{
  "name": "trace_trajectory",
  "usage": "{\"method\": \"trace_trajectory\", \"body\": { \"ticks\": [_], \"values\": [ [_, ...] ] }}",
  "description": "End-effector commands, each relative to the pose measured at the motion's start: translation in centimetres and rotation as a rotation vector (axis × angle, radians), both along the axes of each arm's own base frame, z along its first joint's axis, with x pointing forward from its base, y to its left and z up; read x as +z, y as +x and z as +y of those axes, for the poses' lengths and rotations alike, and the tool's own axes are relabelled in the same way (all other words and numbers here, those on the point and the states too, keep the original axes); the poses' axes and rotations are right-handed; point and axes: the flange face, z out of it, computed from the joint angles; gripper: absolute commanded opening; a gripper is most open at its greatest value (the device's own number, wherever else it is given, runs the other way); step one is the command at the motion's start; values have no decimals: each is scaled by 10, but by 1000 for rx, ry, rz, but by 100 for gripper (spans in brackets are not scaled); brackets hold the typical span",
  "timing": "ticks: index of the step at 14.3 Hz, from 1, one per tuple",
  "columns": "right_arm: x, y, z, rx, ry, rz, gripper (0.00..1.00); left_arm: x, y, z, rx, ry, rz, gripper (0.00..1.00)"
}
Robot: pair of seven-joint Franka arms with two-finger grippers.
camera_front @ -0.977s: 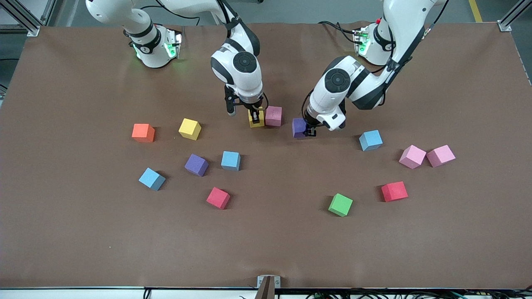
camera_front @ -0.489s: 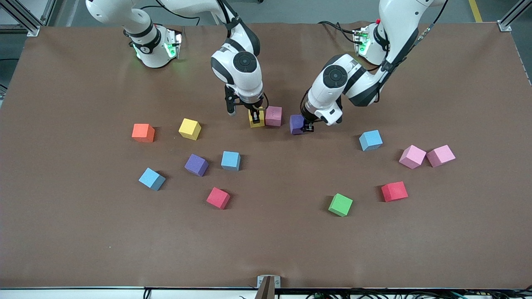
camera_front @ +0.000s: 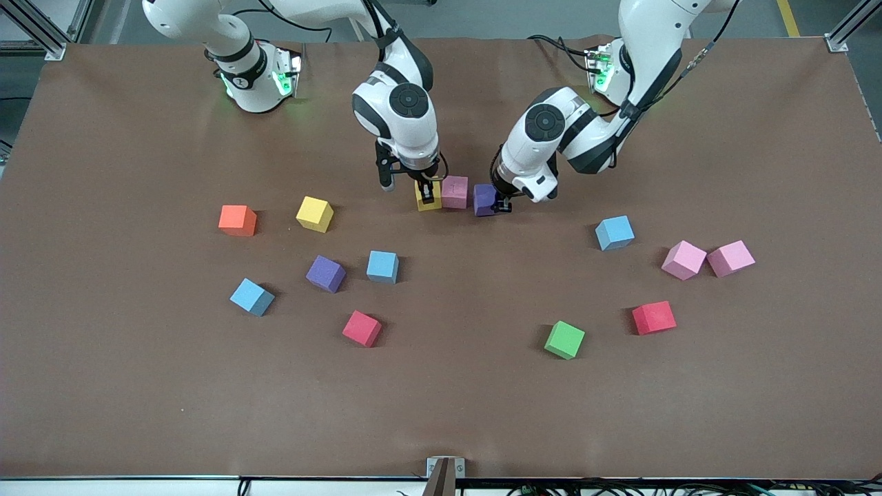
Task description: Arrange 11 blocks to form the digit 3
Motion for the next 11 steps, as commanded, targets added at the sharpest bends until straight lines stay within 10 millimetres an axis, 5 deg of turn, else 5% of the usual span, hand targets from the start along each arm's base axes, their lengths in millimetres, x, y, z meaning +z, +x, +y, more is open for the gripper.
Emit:
{"method": "trace_trajectory", "body": {
  "ticks": [1, 4, 5, 9, 11],
  "values": [
    [-15, -6, 9, -8, -4, -2, 0, 0, -6, -4, 12, -6, -1, 25],
    [-16, -7, 10, -5, -5, 0, 4, -1, -7, -4, 10, -5, 0, 25],
    [-15, -5, 9, -5, -4, -3, 13, -1, -7, -4, 10, -5, 0, 25],
    [-15, -5, 10, 6, -5, -2, 94, -6, -15, -9, -6, -2, 12, 25],
    [-16, -4, 8, 11, -11, -1, 100, -7, -16, -8, -7, 1, 15, 25]
  ]
}}
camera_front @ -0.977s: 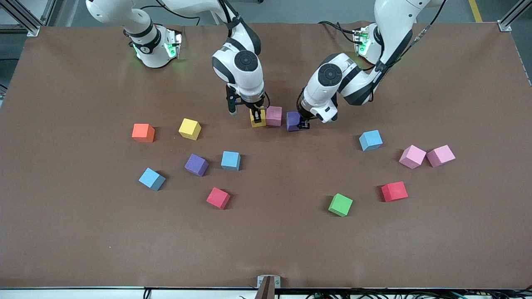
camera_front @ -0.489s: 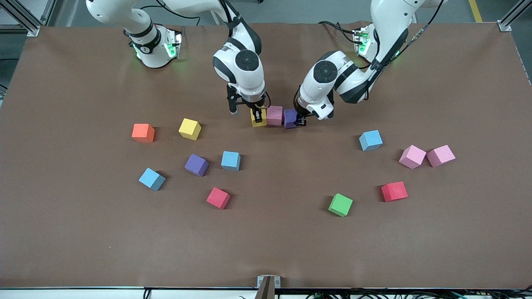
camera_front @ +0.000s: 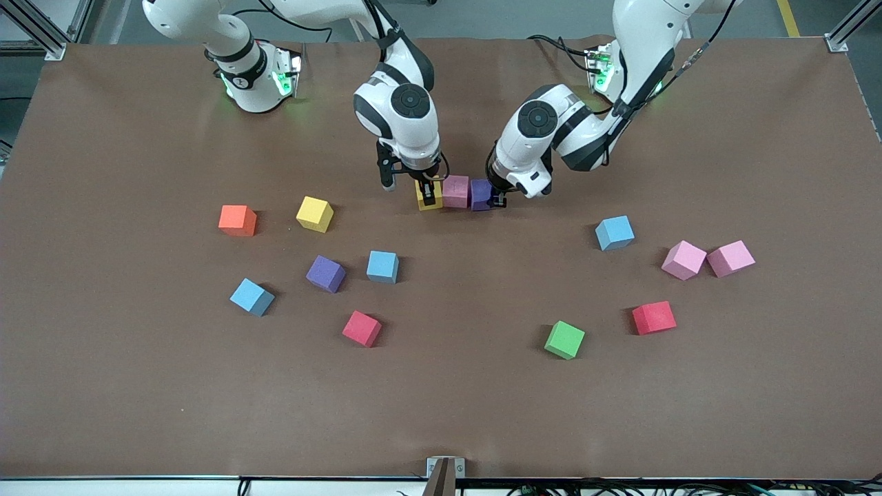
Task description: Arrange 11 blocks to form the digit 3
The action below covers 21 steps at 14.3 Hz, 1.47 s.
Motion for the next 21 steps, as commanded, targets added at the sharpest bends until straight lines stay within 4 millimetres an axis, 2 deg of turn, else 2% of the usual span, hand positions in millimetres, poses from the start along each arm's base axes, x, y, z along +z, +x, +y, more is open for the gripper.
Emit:
{"method": "trace_trajectory", "body": {
  "ticks": [1, 10, 16, 18, 21],
  "values": [
    [-8, -1, 6, 7, -4, -7, 100, -3, -6, -1, 11, -3, 5, 25],
    [-2, 2, 2, 37, -17, 6, 100, -8, -12, -7, -4, -2, 16, 25],
    [35, 0, 0, 36, -29, 33, 100, -10, -11, -9, -21, -2, 11, 25],
    [54, 1, -3, 39, -29, 38, 100, -10, -11, -9, -23, -2, 11, 25],
    [69, 26, -26, 109, -40, 59, 100, -10, -11, -10, -22, -3, 10, 25]
  ]
}}
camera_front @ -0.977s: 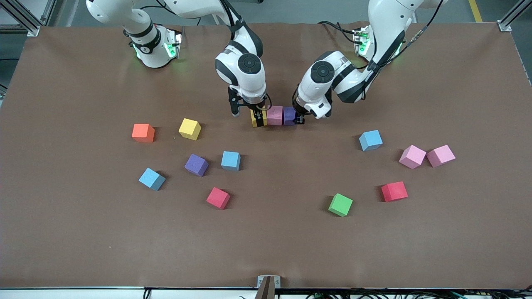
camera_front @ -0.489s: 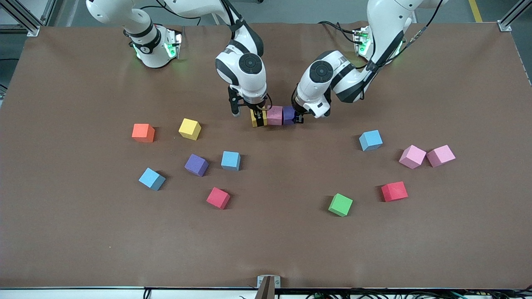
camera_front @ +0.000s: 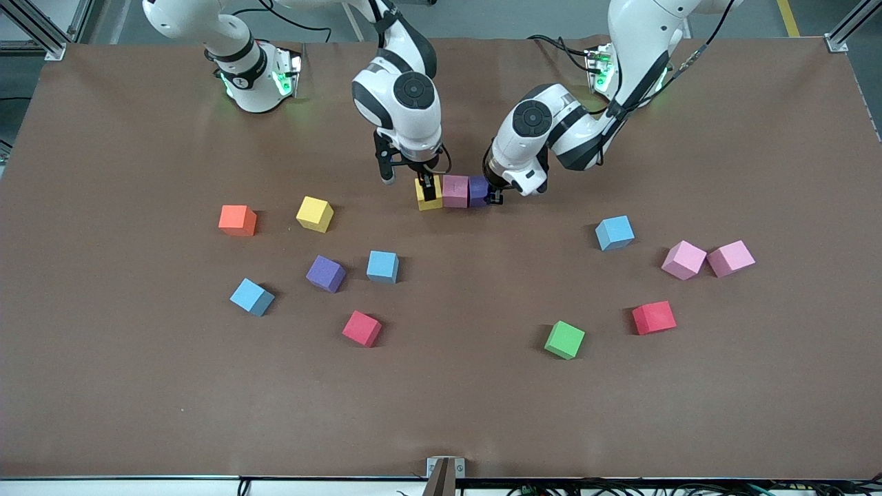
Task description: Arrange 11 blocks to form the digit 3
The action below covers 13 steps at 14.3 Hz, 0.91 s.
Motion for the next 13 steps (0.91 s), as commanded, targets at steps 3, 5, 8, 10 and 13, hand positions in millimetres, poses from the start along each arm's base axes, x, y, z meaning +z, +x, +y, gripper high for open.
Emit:
{"method": "trace_trajectory", "body": {
  "ticks": [3, 5, 8, 10, 13],
  "values": [
    [18, 56, -48, 252, 23, 3, 100, -3, -2, -5, -4, -8, -4, 25],
    [30, 89, -66, 465, 52, -22, 100, -2, 0, -6, -3, -12, -7, 25],
    [34, 131, -86, 767, 70, -53, 100, -5, 3, -9, 0, -18, 0, 25],
    [28, 156, -97, 893, 69, -64, 100, -6, 5, -10, 3, -21, 3, 25],
    [12, 186, -108, 1016, 64, -69, 100, -6, 5, -12, -12, -20, -5, 25]
  ]
}}
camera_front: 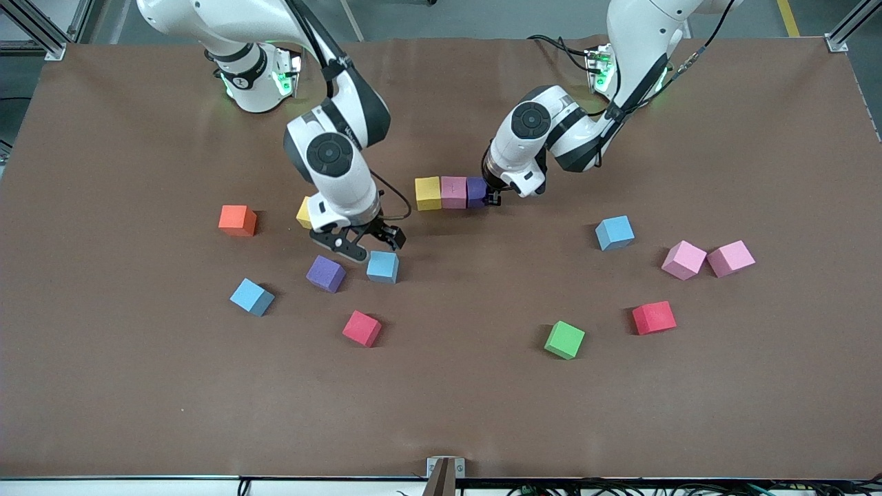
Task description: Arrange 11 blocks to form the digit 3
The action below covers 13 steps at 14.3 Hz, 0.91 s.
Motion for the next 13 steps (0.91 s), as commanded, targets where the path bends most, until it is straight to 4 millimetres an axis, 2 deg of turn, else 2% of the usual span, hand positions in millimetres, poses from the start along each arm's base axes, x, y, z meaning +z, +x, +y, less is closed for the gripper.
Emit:
{"method": "trace_trajectory", "body": {
  "ticks": [1, 4, 10, 13],
  "values": [
    [-20, 28, 2, 93, -4, -4, 100, -6, 1, -8, -21, -9, -11, 25],
    [-41, 34, 8, 125, -16, 2, 100, -7, 1, -8, -33, -7, -13, 25],
    [-63, 28, 12, 175, -30, 20, 100, -10, 4, -11, -31, -13, -9, 26],
    [-68, 27, 14, 175, -30, 16, 100, -9, 5, -15, -33, -18, -10, 26]
  ]
}}
